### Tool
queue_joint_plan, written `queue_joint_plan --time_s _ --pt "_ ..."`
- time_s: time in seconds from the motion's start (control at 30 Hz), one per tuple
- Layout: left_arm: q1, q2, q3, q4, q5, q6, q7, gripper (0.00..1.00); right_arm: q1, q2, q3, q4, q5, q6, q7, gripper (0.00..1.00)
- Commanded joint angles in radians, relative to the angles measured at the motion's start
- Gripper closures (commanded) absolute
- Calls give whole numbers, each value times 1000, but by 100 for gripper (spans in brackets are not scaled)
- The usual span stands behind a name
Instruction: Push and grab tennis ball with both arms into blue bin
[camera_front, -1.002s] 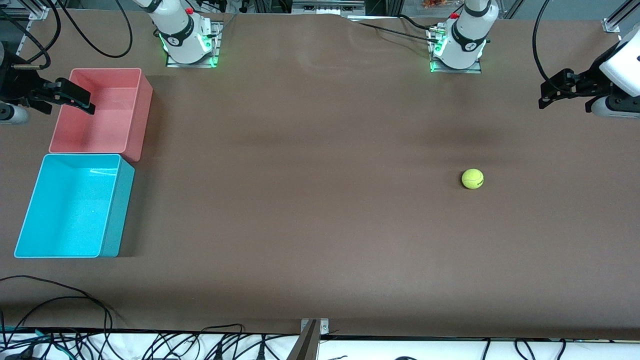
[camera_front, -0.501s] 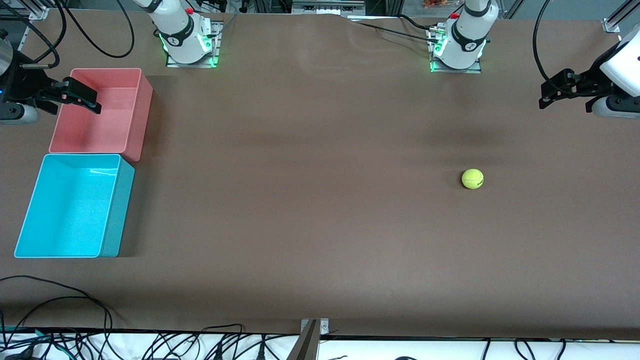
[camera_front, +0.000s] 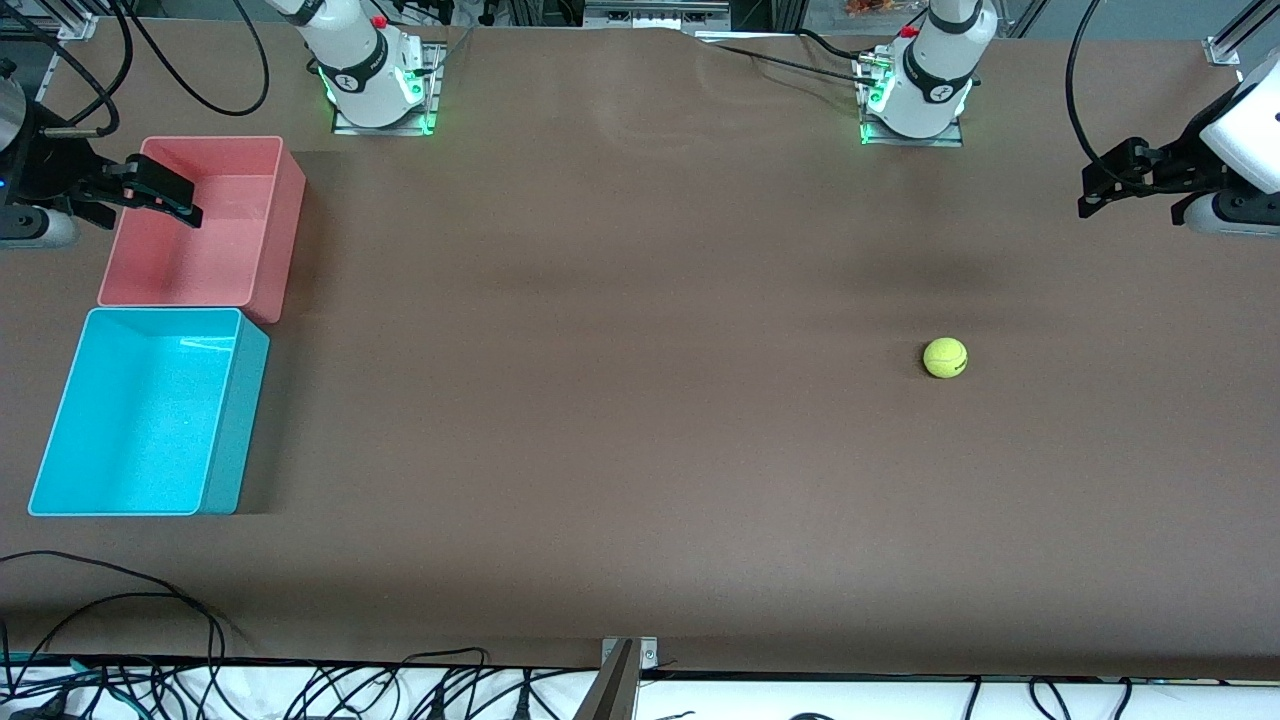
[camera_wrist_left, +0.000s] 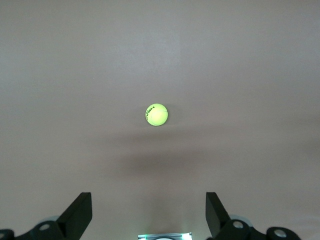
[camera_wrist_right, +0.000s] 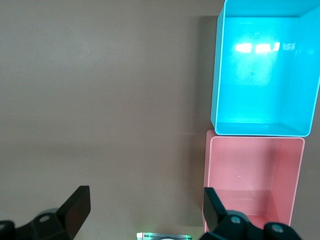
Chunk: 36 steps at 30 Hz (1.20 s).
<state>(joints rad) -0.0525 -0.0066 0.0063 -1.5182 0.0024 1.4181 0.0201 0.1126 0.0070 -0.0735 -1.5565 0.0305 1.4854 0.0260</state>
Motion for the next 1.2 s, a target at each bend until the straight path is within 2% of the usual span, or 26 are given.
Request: queue_joint_plan --time_s 0.0,0.73,0.87,1.17 --pt "2 14 -3 33 10 -7 -6 0 -1 5 0 24 -8 -27 -6 0" --pt "3 14 -3 33 10 -5 -6 0 -10 7 -5 30 -4 -20 3 0" --pt "3 14 -3 33 10 -5 -6 0 -13 7 -20 68 -6 -27 0 0" --pt "3 14 -3 33 10 -2 -6 0 -25 18 -40 69 -8 -54 2 0"
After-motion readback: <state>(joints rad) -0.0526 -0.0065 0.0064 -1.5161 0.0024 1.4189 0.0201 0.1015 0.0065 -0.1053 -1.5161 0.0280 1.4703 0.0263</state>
